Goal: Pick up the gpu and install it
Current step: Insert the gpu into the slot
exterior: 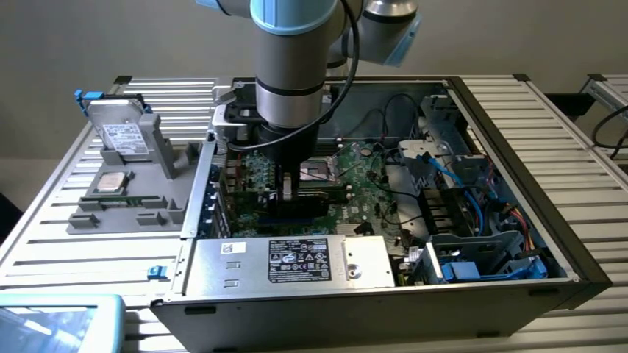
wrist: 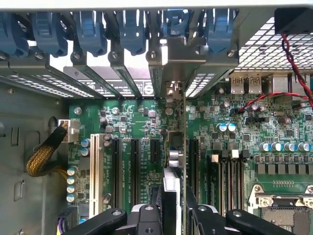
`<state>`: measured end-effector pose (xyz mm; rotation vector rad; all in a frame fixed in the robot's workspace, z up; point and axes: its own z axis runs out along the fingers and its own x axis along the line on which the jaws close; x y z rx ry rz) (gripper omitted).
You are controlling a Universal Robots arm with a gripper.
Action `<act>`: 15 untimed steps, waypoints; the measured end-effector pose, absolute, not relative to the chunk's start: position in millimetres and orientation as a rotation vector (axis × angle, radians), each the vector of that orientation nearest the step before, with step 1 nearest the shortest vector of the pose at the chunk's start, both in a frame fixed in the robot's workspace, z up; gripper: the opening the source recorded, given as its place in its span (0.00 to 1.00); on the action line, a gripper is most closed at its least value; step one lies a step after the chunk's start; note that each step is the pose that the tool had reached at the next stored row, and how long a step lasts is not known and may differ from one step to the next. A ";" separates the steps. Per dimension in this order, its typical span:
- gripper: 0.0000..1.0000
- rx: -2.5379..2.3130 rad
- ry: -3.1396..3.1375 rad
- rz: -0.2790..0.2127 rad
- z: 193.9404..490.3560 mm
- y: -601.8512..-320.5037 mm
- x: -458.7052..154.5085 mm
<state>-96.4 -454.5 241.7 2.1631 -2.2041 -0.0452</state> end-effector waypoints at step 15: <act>0.29 2.181 -2.183 -0.045 241.4 -454.7 -95.6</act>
